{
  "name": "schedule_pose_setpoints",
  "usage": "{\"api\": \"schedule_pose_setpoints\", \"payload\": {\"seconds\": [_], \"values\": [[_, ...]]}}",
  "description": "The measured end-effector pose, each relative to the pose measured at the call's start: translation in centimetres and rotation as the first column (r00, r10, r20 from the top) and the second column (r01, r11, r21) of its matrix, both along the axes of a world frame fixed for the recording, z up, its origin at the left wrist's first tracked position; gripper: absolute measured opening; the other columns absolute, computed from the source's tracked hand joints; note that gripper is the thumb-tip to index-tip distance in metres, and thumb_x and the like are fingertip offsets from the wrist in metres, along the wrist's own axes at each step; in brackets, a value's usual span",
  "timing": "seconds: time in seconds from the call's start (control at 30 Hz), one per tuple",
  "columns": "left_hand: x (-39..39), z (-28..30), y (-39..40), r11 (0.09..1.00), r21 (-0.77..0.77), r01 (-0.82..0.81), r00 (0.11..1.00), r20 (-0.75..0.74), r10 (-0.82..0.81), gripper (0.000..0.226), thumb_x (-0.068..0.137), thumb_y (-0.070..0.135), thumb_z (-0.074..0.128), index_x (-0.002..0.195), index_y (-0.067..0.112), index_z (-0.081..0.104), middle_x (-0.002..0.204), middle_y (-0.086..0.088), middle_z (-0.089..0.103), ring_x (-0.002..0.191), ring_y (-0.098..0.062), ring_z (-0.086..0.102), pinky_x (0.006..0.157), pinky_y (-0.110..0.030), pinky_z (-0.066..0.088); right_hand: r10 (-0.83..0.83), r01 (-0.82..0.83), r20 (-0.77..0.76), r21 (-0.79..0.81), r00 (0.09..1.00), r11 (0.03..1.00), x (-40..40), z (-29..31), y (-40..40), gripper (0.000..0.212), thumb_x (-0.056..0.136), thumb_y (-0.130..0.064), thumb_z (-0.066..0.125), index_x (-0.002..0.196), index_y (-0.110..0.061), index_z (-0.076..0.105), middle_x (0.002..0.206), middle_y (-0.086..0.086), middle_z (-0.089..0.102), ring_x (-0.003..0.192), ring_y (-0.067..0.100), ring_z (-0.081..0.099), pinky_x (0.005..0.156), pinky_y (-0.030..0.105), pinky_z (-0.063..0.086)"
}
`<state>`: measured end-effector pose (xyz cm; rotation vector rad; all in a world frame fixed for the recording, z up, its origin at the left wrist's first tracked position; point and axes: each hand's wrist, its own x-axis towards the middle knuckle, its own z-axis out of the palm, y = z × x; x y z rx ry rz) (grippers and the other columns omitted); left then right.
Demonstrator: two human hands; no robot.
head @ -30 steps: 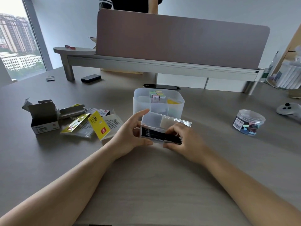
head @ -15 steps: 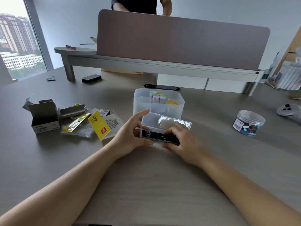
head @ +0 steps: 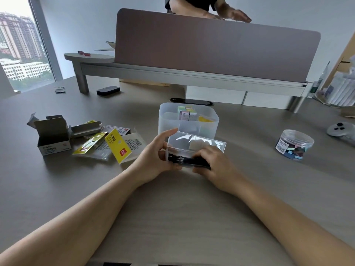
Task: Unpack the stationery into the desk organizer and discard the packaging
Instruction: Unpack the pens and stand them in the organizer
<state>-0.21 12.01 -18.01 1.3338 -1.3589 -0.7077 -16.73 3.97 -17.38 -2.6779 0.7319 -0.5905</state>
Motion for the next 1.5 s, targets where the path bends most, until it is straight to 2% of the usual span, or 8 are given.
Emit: {"api": "schedule_pose_setpoints", "payload": {"seconds": [0.3, 0.43, 0.67, 0.83, 1.0, 1.13, 1.33, 1.5], "values": [[-0.1, 0.1, 0.1, 1.0, 0.018, 0.016, 1.0, -0.019, -0.015, 0.083, 0.063, -0.005, 0.073, 0.109, 0.051, 0.035, 0.096, -0.012, 0.058, 0.096, -0.029, 0.063, 0.089, -0.034, 0.052, -0.011, 0.009, 0.019, 0.128, 1.0, 0.992, -0.2, 0.5, -0.1, 0.012, 0.078, -0.015, 0.066, 0.086, -0.015, 0.057, 0.081, -0.007, 0.045, 0.078, 0.011, 0.041, 0.065, 0.005, 0.032], [0.0, 0.2, 0.0, 0.999, 0.042, 0.026, 0.999, -0.023, -0.025, 0.081, 0.063, -0.005, 0.072, 0.109, 0.052, 0.035, 0.099, -0.014, 0.058, 0.097, -0.03, 0.063, 0.088, -0.035, 0.053, 0.01, -0.002, -0.03, 0.243, 0.999, 0.97, -0.1, 1.3, -0.4, 0.039, 0.076, -0.013, 0.068, 0.064, -0.034, 0.037, 0.069, -0.016, 0.043, 0.063, -0.002, 0.041, 0.058, 0.006, 0.036], [0.0, 0.4, 0.1, 0.999, 0.034, 0.029, 0.997, -0.073, -0.027, 0.079, 0.064, -0.008, 0.07, 0.108, 0.05, 0.038, 0.107, -0.024, 0.056, 0.097, -0.034, 0.062, 0.089, -0.04, 0.052, 0.047, 0.008, -0.155, 0.335, 0.987, 0.942, 0.4, 2.7, -0.8, 0.034, 0.076, -0.013, 0.068, 0.064, -0.031, 0.042, 0.069, -0.01, 0.043, 0.063, 0.002, 0.04, 0.052, 0.013, 0.031], [0.1, 0.1, -0.2, 0.999, 0.034, 0.033, 0.994, -0.105, -0.029, 0.079, 0.065, -0.01, 0.068, 0.108, 0.048, 0.037, 0.096, -0.014, 0.055, 0.083, -0.02, 0.063, 0.076, -0.022, 0.054, 0.086, 0.024, -0.246, 0.413, 0.965, 0.91, 0.7, 4.0, -1.1, 0.027, 0.076, -0.011, 0.067, 0.064, -0.024, 0.046, 0.067, -0.007, 0.046, 0.064, 0.007, 0.043, 0.053, 0.015, 0.031], [0.3, 0.1, -0.2, 0.999, 0.041, 0.023, 0.994, -0.104, -0.018, 0.081, 0.065, -0.009, 0.069, 0.114, 0.046, 0.037, 0.098, -0.015, 0.058, 0.084, -0.02, 0.063, 0.076, -0.022, 0.054, 0.128, 0.029, -0.285, 0.49, 0.95, 0.871, 0.8, 4.9, -1.5, 0.031, 0.078, -0.009, 0.065, 0.061, -0.016, 0.04, 0.061, -0.004, 0.038, 0.057, 0.009, 0.037, 0.053, 0.022, 0.027], [0.4, 0.5, 0.0, 0.998, 0.057, -0.005, 0.994, -0.107, 0.011, 0.081, 0.065, -0.007, 0.07, 0.124, 0.038, 0.037, 0.089, -0.009, 0.057, 0.07, -0.007, 0.058, 0.07, -0.015, 0.051, 0.12, 0.0, -0.179, 0.56, 0.977, 0.829, 0.6, 5.7, -1.2, 0.028, 0.086, -0.013, 0.056, 0.061, -0.018, 0.043, 0.061, -0.005, 0.041, 0.054, 0.005, 0.041, 0.052, 0.015, 0.033], [1.3, 2.5, 1.0, 0.998, 0.063, -0.013, 0.987, -0.161, 0.023, 0.077, 0.066, -0.006, 0.07, 0.109, 0.049, 0.038, 0.093, -0.017, 0.053, 0.078, -0.02, 0.053, 0.076, -0.024, 0.049, -0.008, -0.123, 0.192, 0.659, 0.981, 0.742, 1.9, 7.5, -1.1, 0.021, 0.092, -0.014, 0.043, 0.075, -0.008, 0.053, 0.064, 0.006, 0.058, 0.059, 0.017, 0.056, 0.056, 0.018, 0.049], [3.7, 4.6, 1.7, 0.999, 0.035, -0.037, 0.981, -0.189, 0.043, 0.076, 0.066, -0.008, 0.07, 0.114, 0.044, 0.041, 0.092, -0.013, 0.06, 0.083, -0.02, 0.06, 0.082, -0.029, 0.053, -0.16, -0.146, 0.439, 0.584, 0.884, 0.798, 4.5, 10.0, -1.9, 0.029, 0.094, -0.018, 0.038, 0.069, -0.012, 0.053, 0.05, -0.003, 0.064, 0.054, -0.003, 0.06, 0.058, 0.006, 0.046]]}}
